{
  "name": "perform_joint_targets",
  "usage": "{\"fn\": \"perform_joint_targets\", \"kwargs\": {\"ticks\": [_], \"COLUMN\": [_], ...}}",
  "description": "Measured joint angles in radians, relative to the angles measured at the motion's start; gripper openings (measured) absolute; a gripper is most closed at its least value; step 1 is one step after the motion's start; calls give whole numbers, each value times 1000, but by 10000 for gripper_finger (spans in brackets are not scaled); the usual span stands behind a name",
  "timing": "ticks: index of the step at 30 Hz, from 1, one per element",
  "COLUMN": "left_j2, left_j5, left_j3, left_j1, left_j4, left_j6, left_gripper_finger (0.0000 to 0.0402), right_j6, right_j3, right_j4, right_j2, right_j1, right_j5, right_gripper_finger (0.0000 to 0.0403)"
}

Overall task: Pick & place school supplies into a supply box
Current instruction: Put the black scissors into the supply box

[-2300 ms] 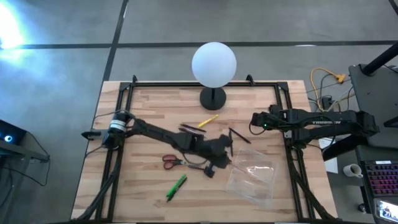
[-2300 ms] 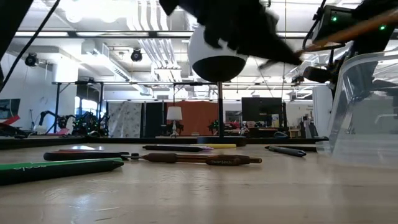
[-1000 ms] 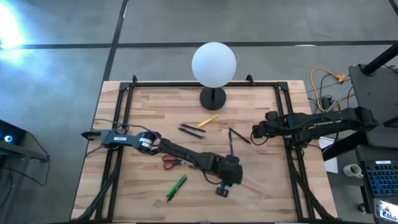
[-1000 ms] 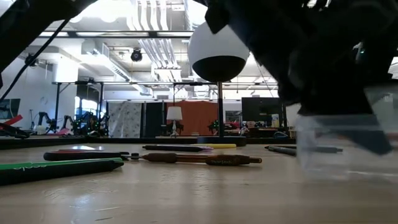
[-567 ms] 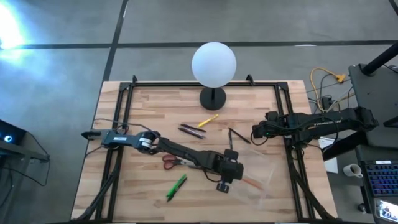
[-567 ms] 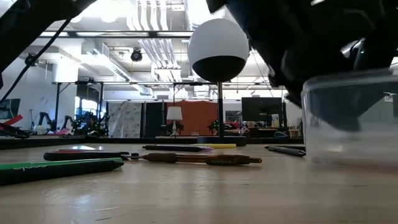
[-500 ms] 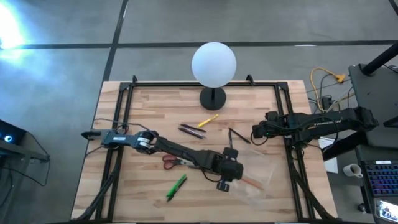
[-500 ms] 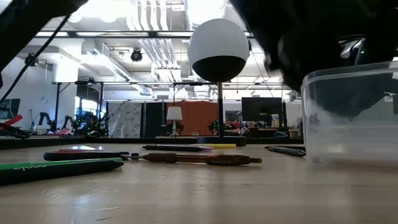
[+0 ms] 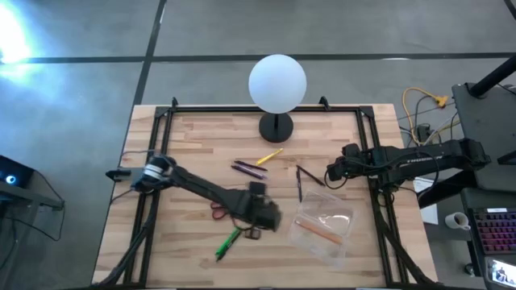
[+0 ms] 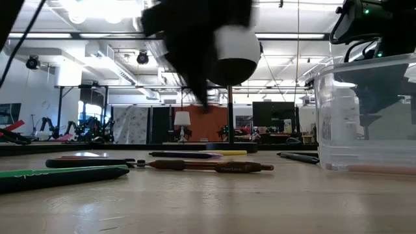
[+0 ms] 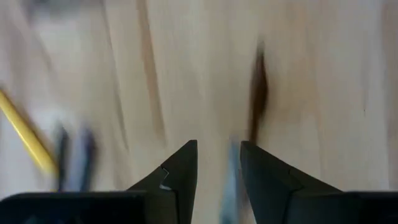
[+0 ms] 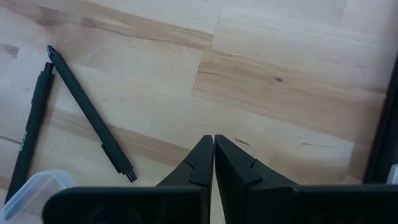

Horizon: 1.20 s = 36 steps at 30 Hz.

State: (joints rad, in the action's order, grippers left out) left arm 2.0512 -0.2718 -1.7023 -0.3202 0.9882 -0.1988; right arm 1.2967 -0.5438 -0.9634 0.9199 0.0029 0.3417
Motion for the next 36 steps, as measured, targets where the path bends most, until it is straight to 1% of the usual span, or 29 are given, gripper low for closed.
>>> {"fn": "perform_joint_targets", "kwargs": {"ticks": [3, 6, 8, 10, 13, 16, 20, 27, 32, 34, 36], "left_j2": [-125, -276, -361, -439, -554, -595, -583, -457, -399, -393, -392], "left_j5": [32, 35, 64, 93, 122, 167, 164, 162, 163, 167, 167], "left_j3": [221, 402, 504, 593, 711, 805, 852, 851, 850, 851, 852], "left_j1": [7, 1, -4, -4, -7, -10, -10, -11, -7, -6, -6], "left_j4": [-16, -29, -38, -79, -203, -291, -380, -380, -387, -396, -403], "left_j6": [-150, -272, -325, -342, -326, -325, -313, -230, -221, -218, -207], "left_gripper_finger": [106, 110, 117, 125, 136, 139, 139, 139, 139, 133, 118], "right_j6": [-20, -44, -44, -44, -43, -40, -10, 13, 13, 13, 13], "right_j3": [2, 4, 6, 7, 10, 10, 10, 10, 11, 12, 15], "right_j4": [-1, 1, 1, 3, 8, 11, 13, 14, 16, 17, 17], "right_j2": [-1, -1, -1, -1, 0, 0, 0, 0, 0, 0, 0], "right_j1": [0, 0, 0, 0, 0, 0, 0, 0, 0, 0, 0], "right_j5": [1, 1, 1, 1, 5, 12, 25, 26, 27, 27, 27], "right_gripper_finger": [9, 9, 9, 9, 9, 9, 9, 9, 9, 9, 9]}}
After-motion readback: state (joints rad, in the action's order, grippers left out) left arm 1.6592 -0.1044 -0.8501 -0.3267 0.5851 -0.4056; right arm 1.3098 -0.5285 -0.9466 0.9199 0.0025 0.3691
